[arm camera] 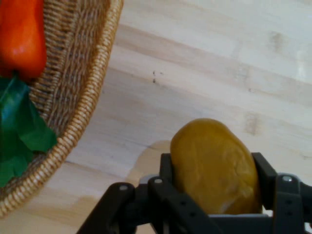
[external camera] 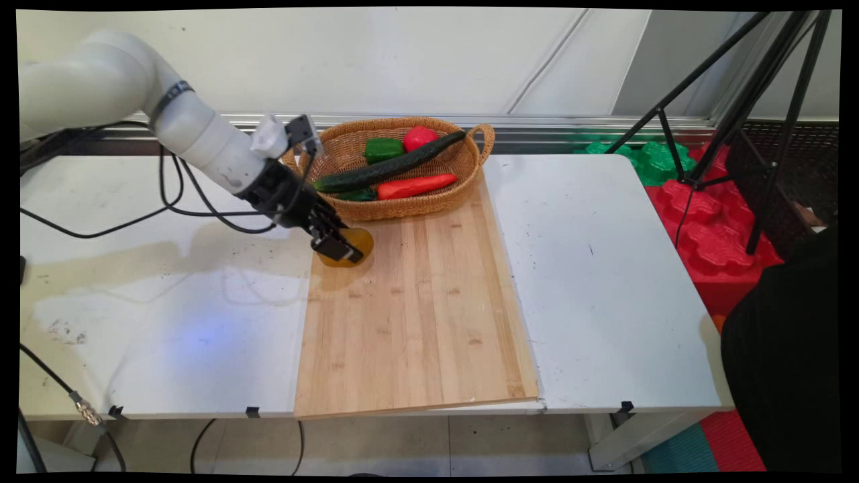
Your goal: Place the picked object in the vegetable basket
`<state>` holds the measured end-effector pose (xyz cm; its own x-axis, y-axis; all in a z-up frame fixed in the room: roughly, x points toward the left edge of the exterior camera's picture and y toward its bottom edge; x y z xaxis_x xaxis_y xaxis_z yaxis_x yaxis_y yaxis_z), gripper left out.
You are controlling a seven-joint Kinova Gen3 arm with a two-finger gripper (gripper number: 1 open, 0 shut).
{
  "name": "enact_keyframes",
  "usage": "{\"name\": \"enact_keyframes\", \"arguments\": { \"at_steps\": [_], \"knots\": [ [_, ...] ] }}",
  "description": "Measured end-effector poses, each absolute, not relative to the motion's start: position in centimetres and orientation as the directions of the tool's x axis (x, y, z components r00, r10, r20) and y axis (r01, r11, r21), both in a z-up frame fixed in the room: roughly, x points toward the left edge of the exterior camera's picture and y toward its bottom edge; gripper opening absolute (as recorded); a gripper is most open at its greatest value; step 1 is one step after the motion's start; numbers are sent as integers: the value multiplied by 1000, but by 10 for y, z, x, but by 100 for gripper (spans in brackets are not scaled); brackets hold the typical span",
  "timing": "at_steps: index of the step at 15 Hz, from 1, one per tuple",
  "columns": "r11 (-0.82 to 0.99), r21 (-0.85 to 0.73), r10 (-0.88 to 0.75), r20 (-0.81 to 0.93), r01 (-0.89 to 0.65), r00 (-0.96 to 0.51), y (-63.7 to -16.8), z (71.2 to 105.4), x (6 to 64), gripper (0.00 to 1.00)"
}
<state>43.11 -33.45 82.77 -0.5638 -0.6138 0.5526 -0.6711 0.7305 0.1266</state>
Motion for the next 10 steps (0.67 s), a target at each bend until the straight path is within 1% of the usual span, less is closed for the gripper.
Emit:
{"name": "enact_keyframes", "arguments": {
  "at_steps": [4,10],
  "knots": [
    [740,119,-589,590,-662,-553,-325,849,443,0],
    [744,93,-534,679,-662,-505,-316,901,476,0]
  ]
}}
